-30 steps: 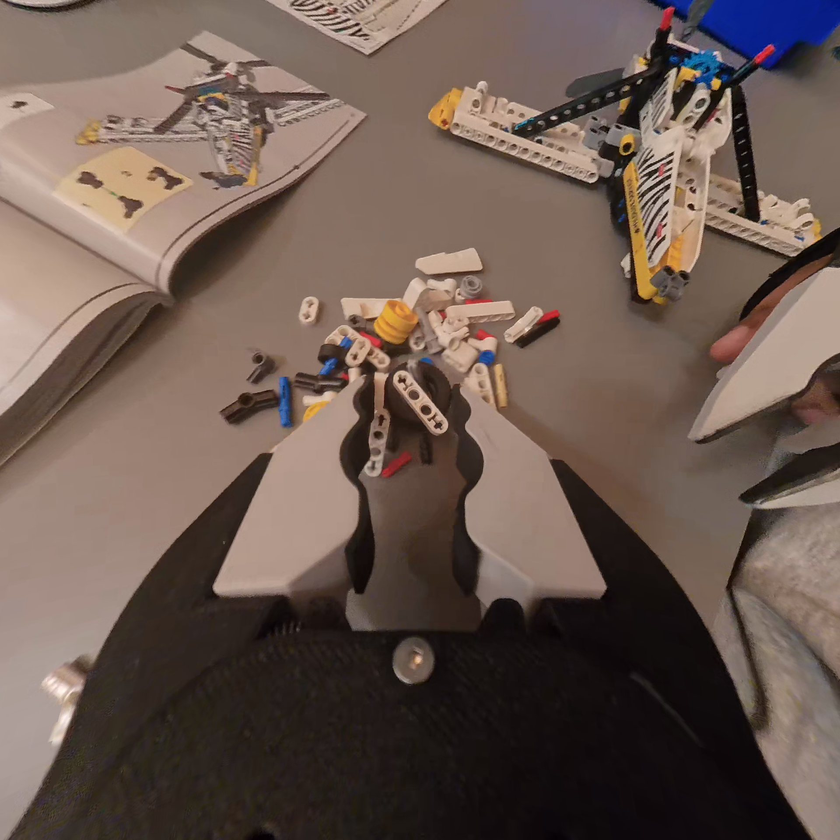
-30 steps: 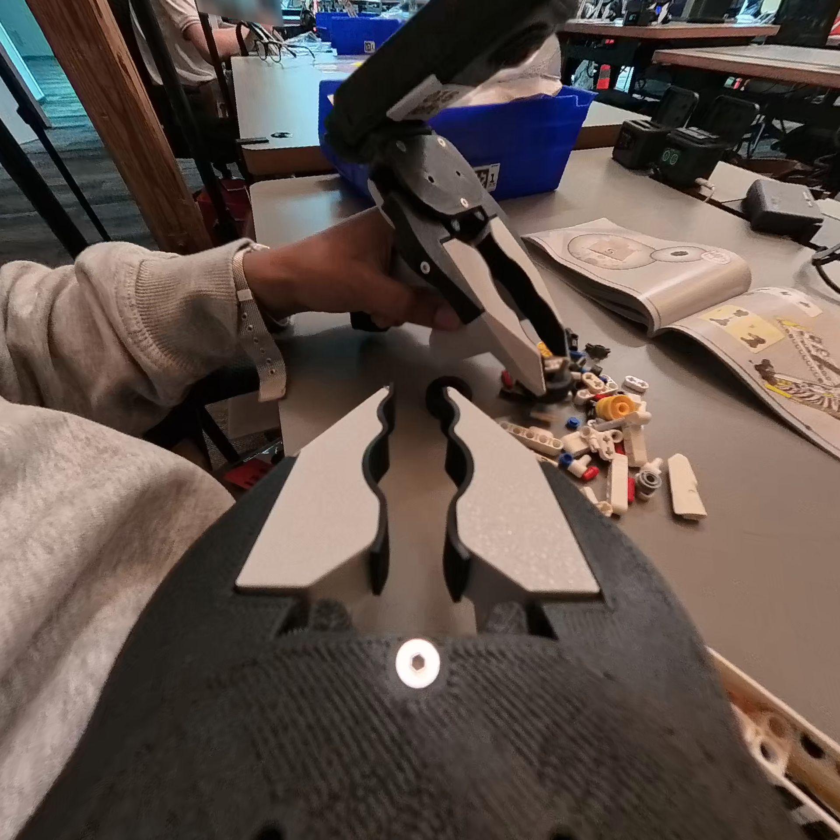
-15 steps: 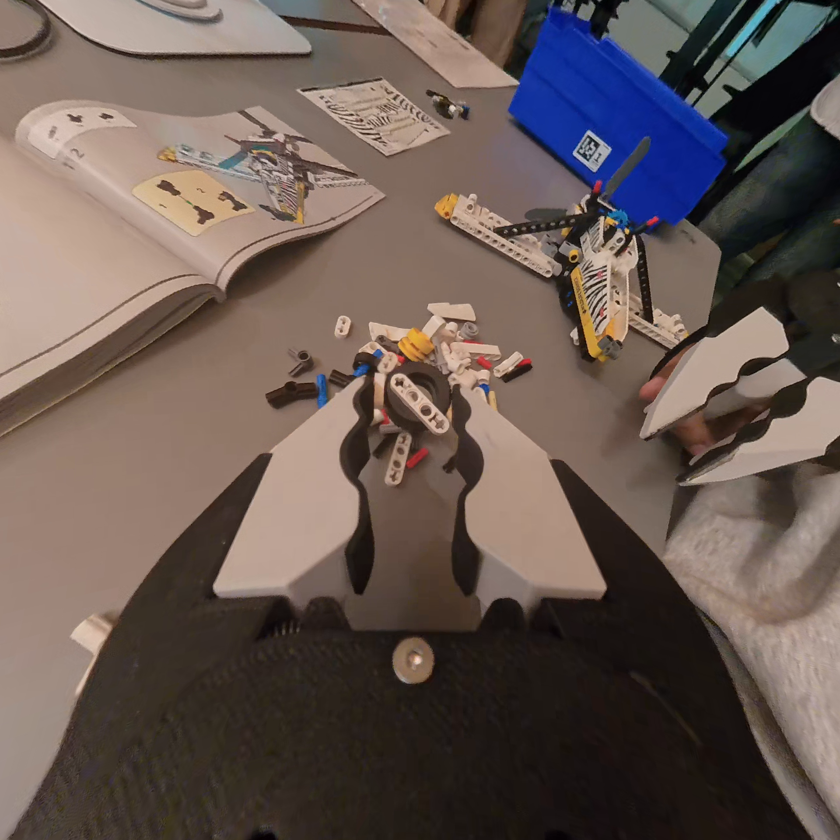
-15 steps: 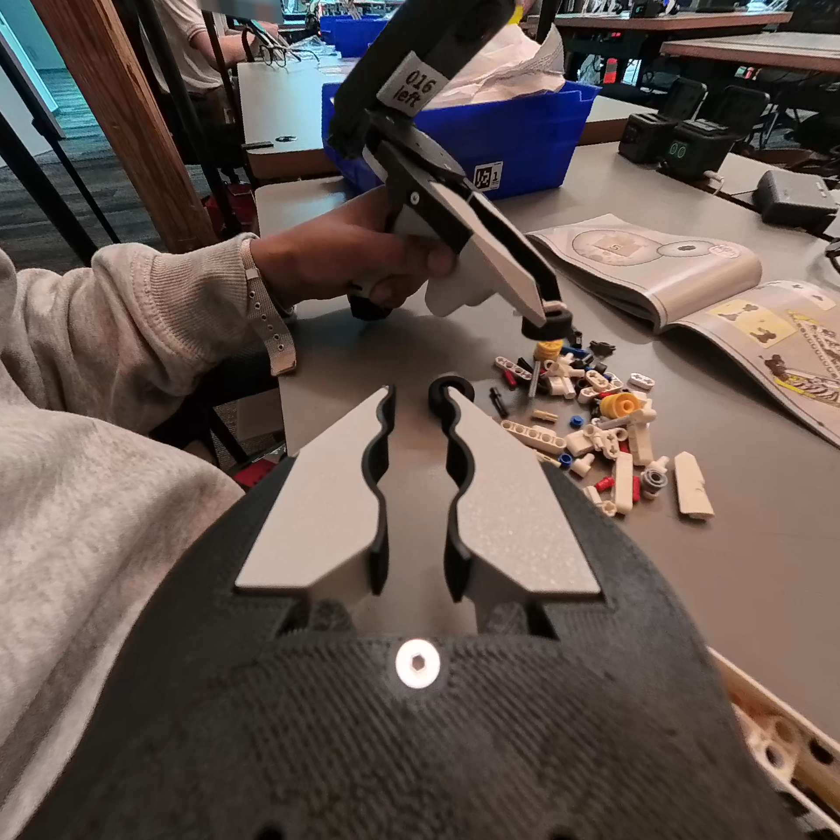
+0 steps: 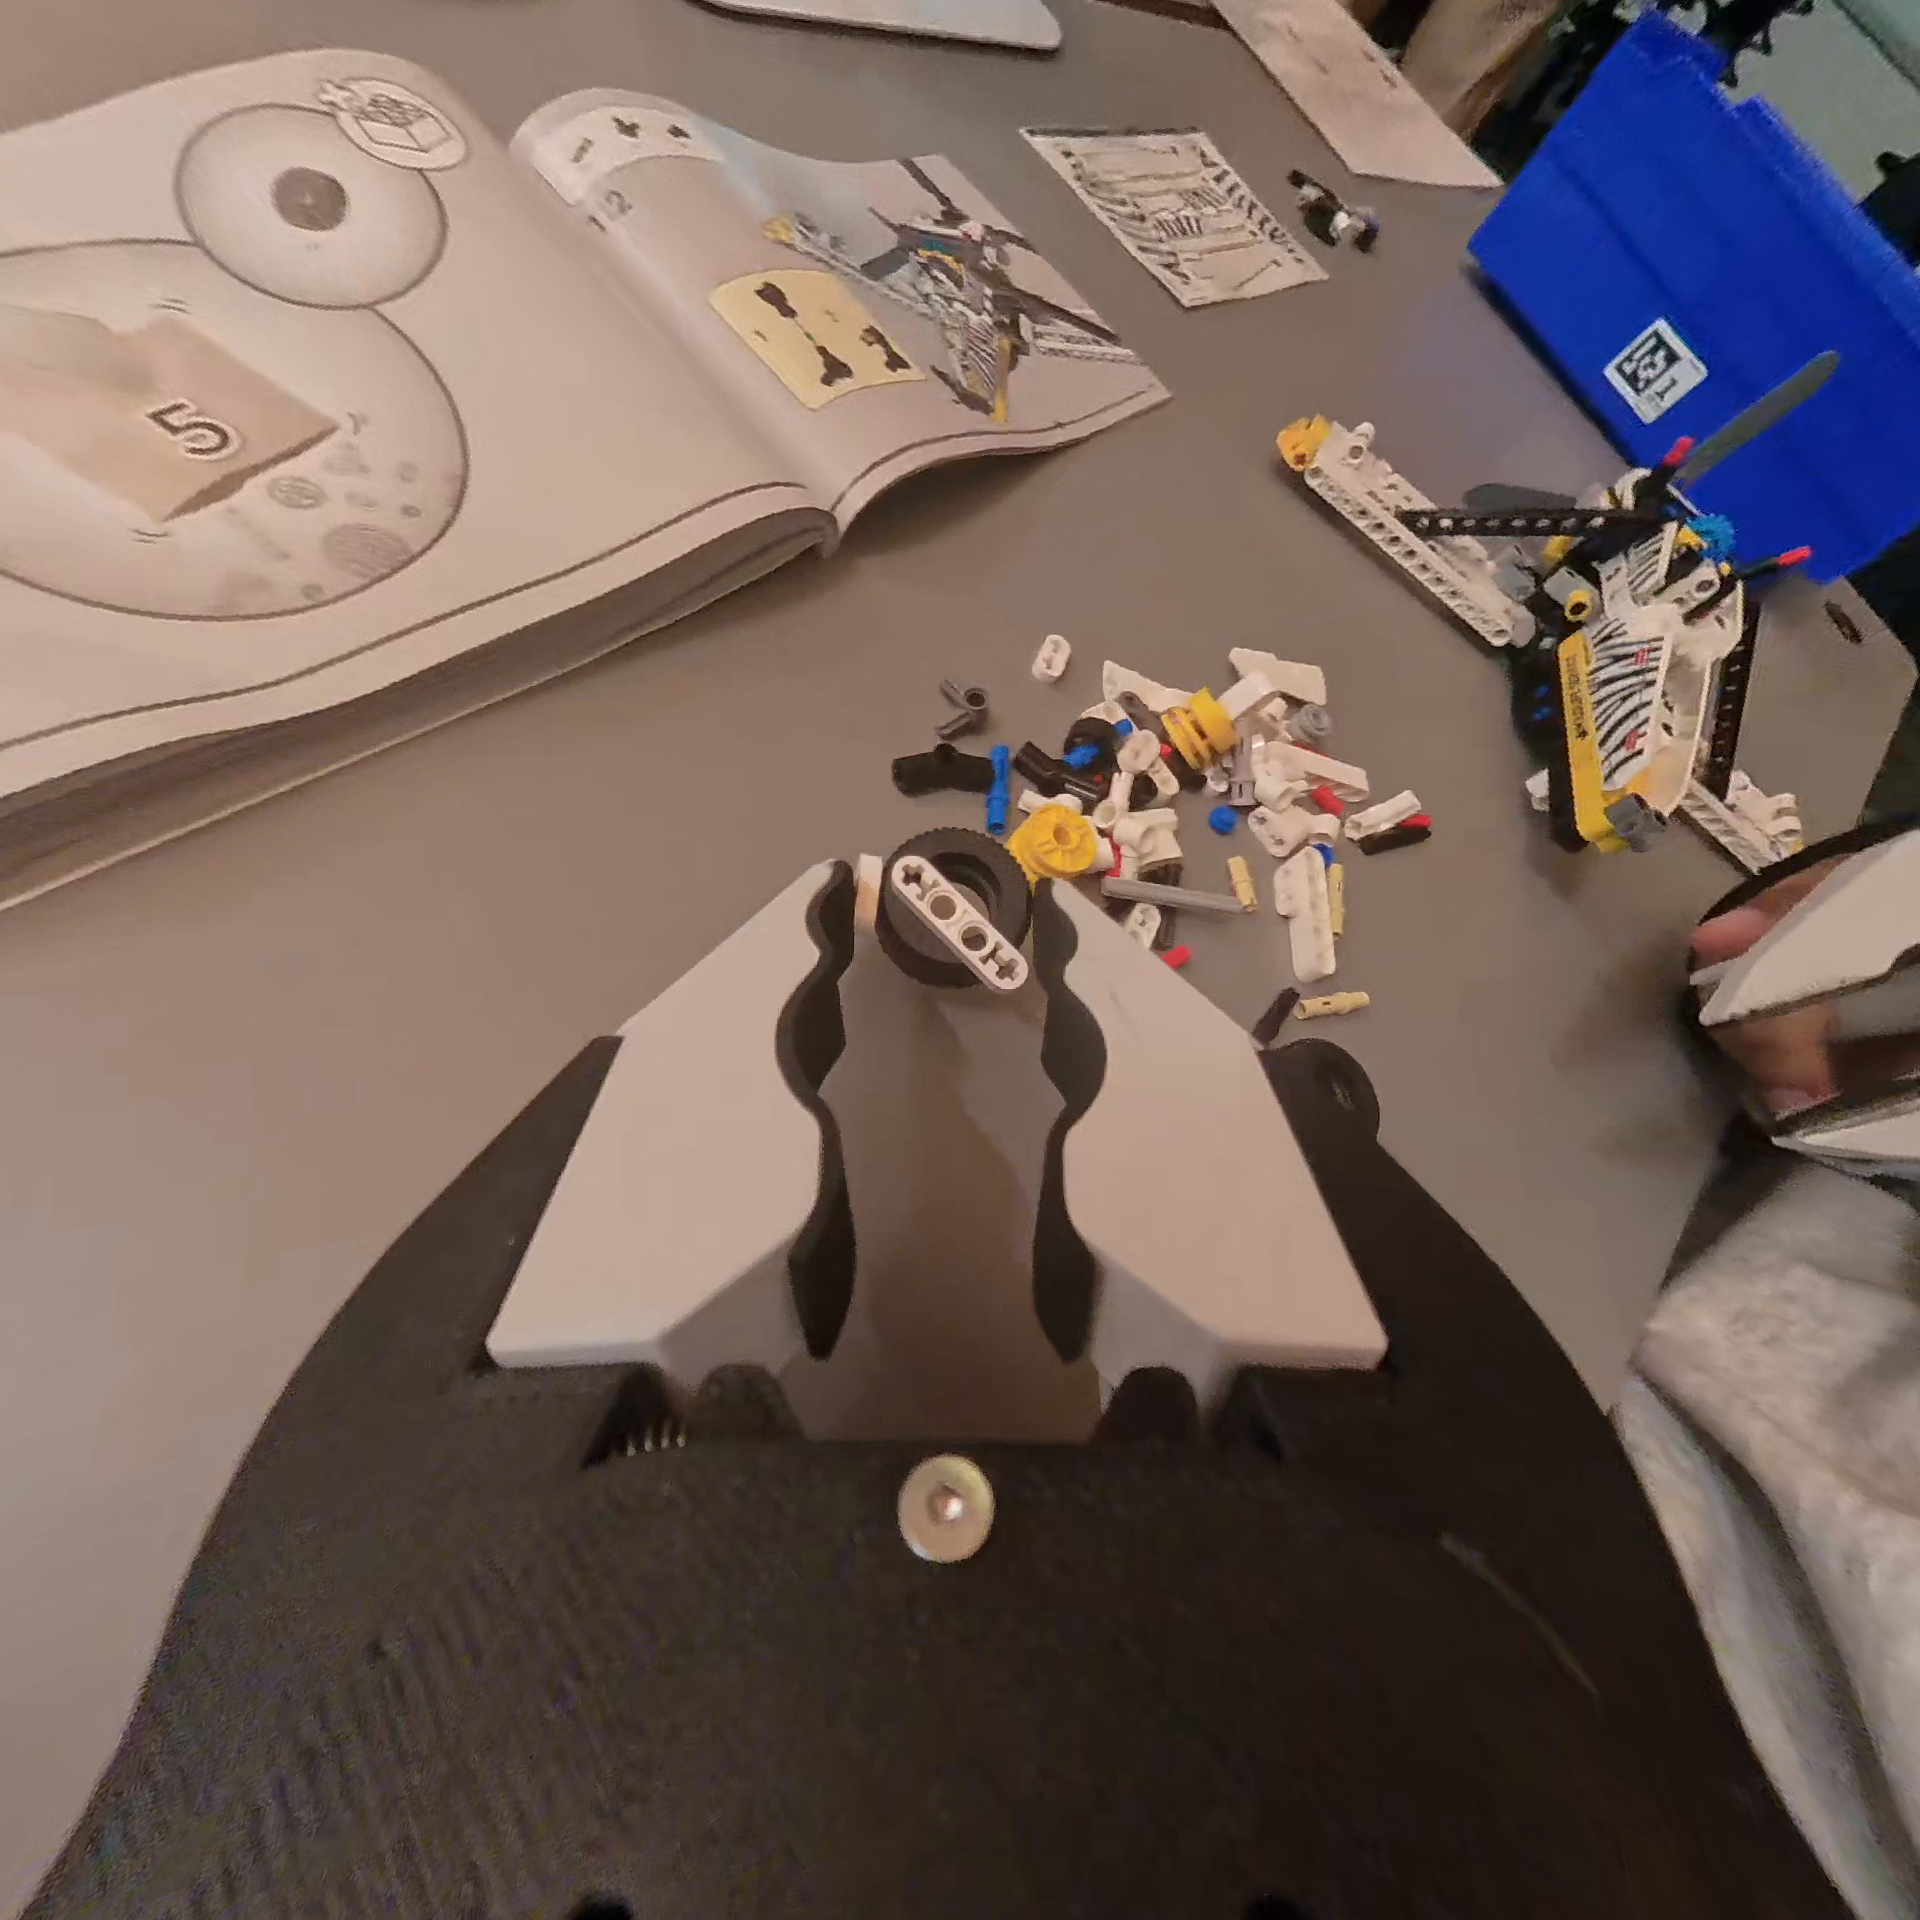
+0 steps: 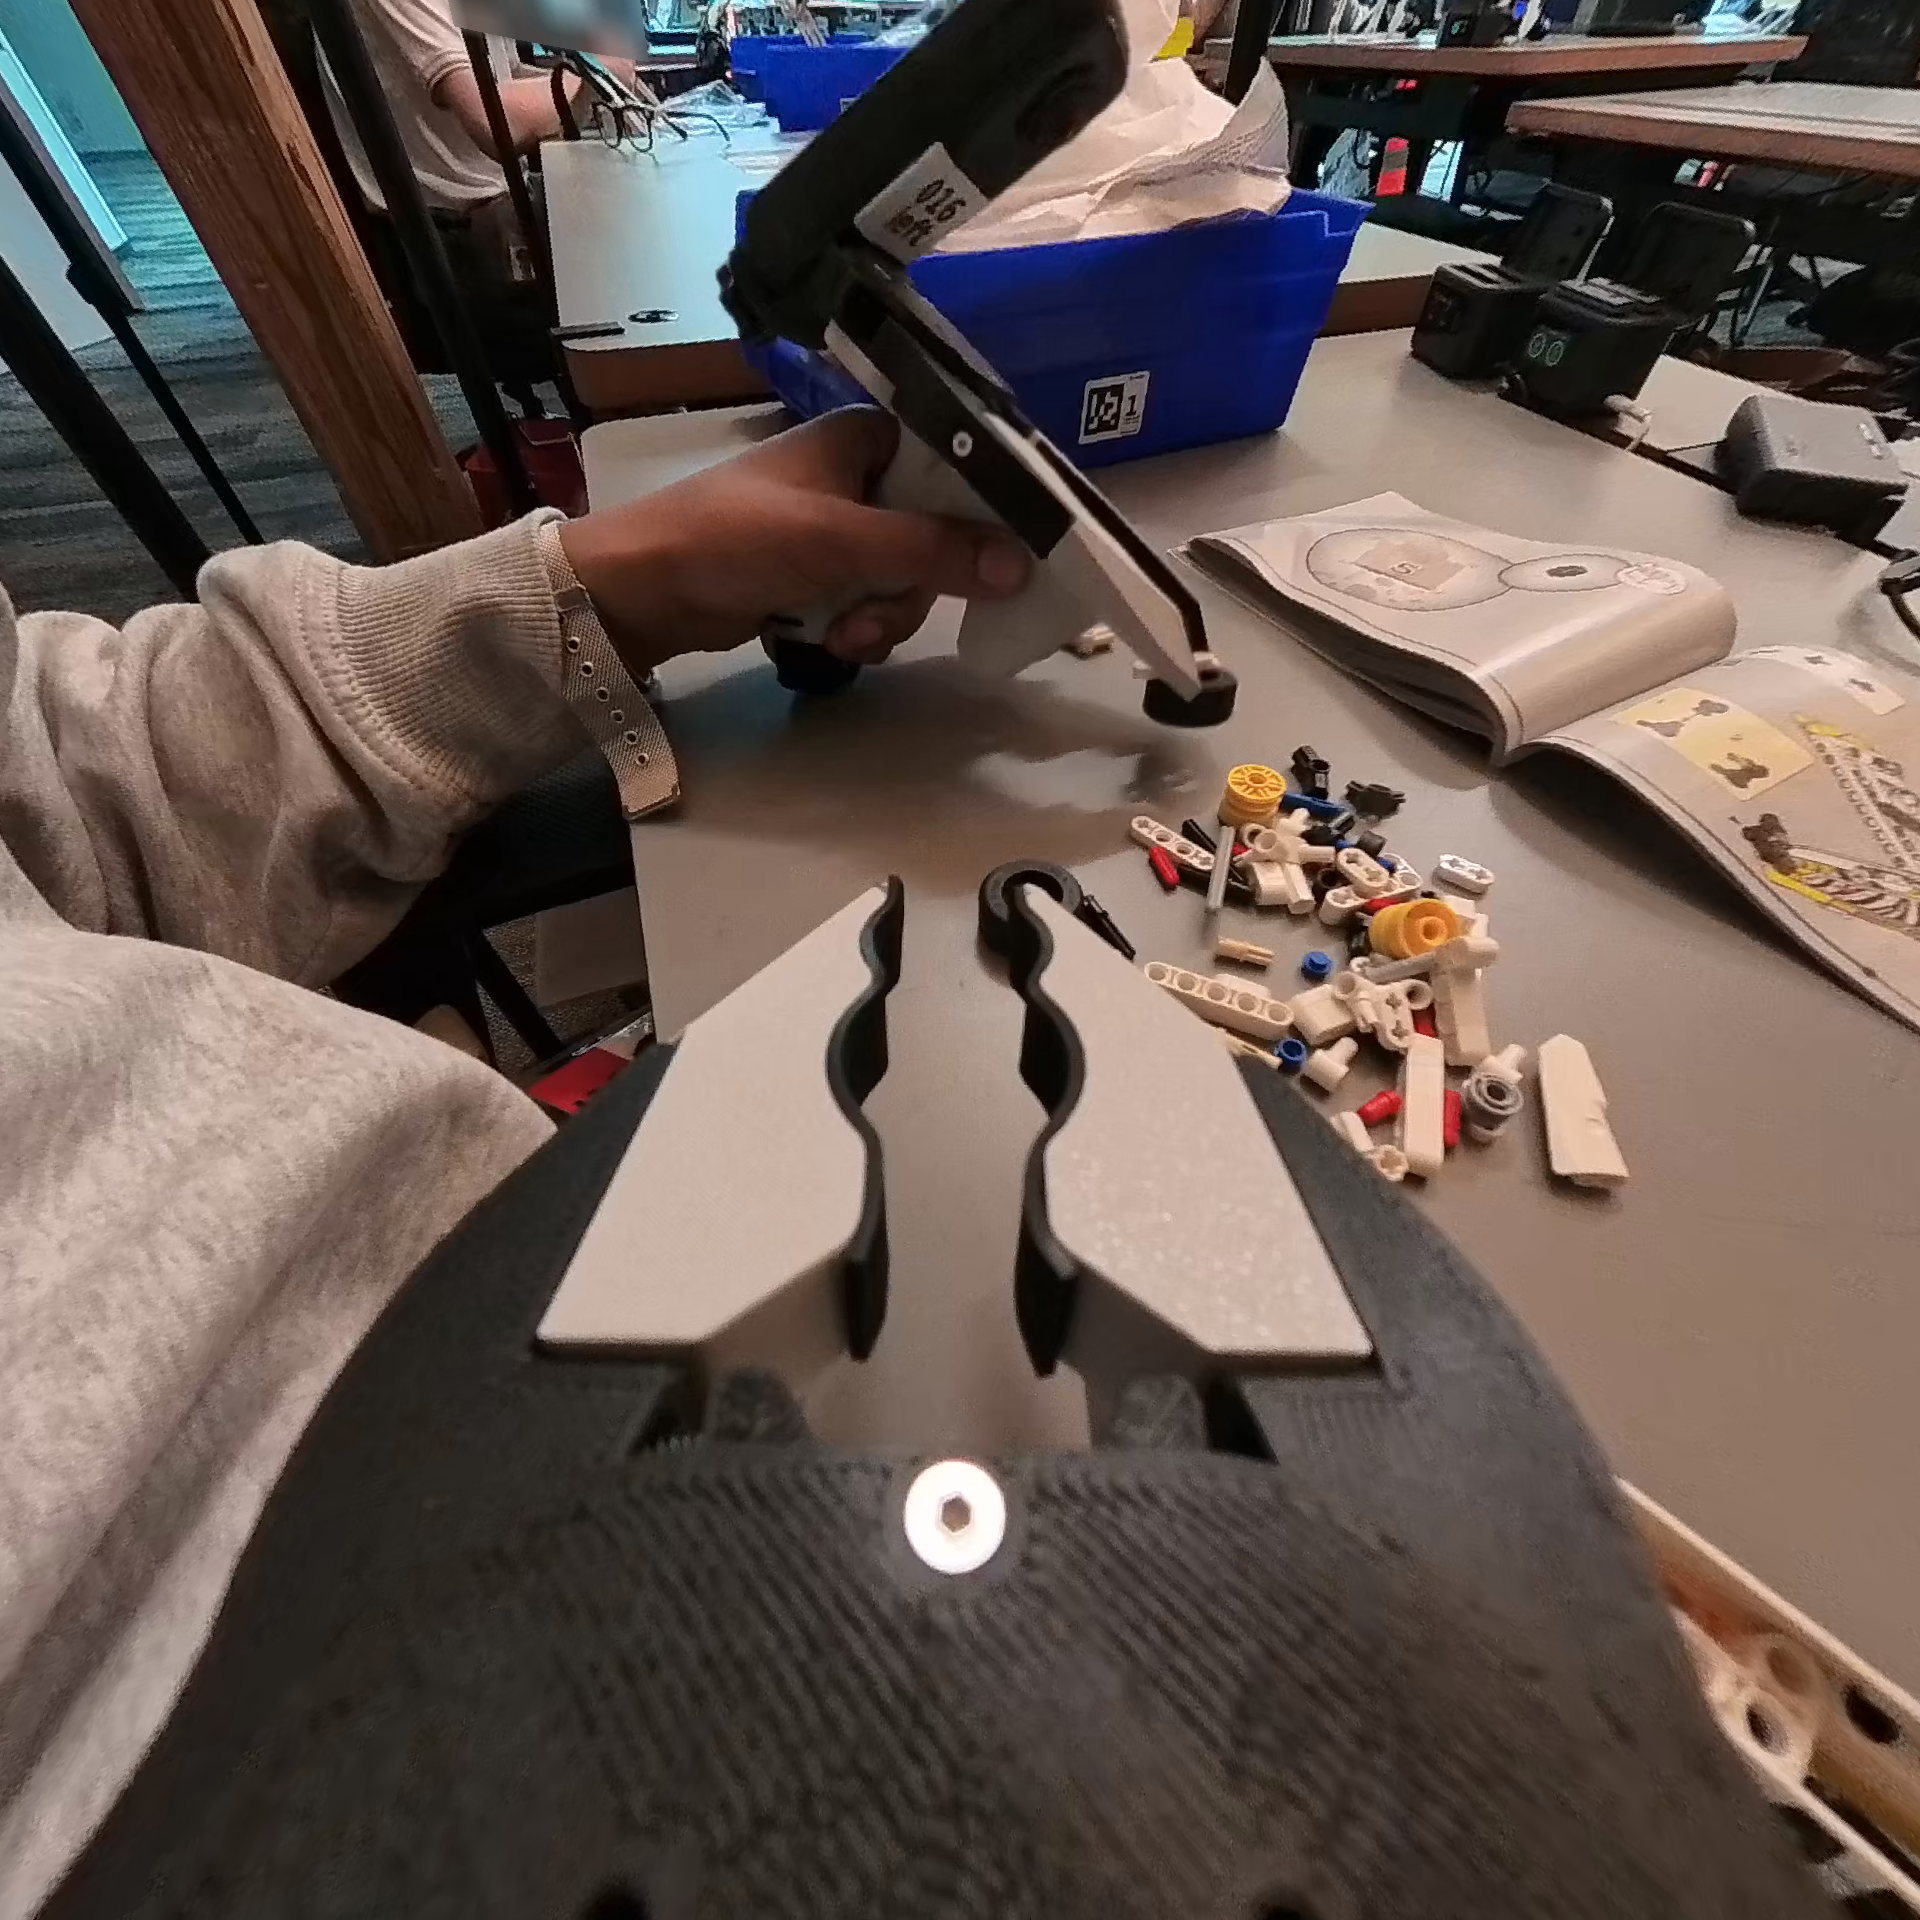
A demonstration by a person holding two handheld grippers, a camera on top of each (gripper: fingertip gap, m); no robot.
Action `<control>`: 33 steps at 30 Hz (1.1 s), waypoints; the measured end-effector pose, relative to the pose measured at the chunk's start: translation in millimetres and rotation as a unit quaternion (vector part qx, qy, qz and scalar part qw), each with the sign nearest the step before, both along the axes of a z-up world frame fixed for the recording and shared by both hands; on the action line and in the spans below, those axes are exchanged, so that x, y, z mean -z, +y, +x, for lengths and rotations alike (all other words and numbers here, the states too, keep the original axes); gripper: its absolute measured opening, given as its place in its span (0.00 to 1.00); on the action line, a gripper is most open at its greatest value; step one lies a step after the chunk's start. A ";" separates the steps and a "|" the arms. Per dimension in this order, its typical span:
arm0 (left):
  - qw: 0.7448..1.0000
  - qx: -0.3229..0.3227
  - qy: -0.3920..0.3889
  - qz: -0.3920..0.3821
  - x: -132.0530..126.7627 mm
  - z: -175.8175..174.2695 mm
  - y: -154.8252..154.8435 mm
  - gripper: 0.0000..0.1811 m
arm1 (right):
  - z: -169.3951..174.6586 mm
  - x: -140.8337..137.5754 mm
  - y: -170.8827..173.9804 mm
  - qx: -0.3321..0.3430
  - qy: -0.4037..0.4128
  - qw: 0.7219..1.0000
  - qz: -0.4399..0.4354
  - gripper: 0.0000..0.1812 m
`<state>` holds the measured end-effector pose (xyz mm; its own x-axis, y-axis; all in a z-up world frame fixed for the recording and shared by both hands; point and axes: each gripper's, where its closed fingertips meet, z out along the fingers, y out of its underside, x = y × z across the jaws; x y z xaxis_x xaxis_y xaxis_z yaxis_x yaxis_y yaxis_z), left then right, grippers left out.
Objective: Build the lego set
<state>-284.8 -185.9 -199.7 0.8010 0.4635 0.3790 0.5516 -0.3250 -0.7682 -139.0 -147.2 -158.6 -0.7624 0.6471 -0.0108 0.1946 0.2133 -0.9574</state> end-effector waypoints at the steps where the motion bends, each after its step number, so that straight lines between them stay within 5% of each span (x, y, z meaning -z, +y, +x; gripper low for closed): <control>1: 1.000 0.006 -0.003 -0.009 3.0 2.3 1.6 0.18 | 0.1 -0.1 0.0 0.000 0.000 1.000 0.000 0.10; 18: 0.999 0.035 -0.005 0.020 -8.2 13.7 12.2 0.17 | 0.8 -0.3 0.0 -0.002 -0.001 1.000 -0.002 0.10; 22: 0.997 0.054 -0.028 -0.050 7.9 25.5 5.6 0.11 | 0.9 -0.4 0.1 -0.002 -0.001 1.000 -0.002 0.10; 33: 0.997 0.025 0.010 -0.071 9.5 23.2 2.6 0.08 | 0.5 0.8 -0.5 -0.002 -0.003 1.000 0.002 0.10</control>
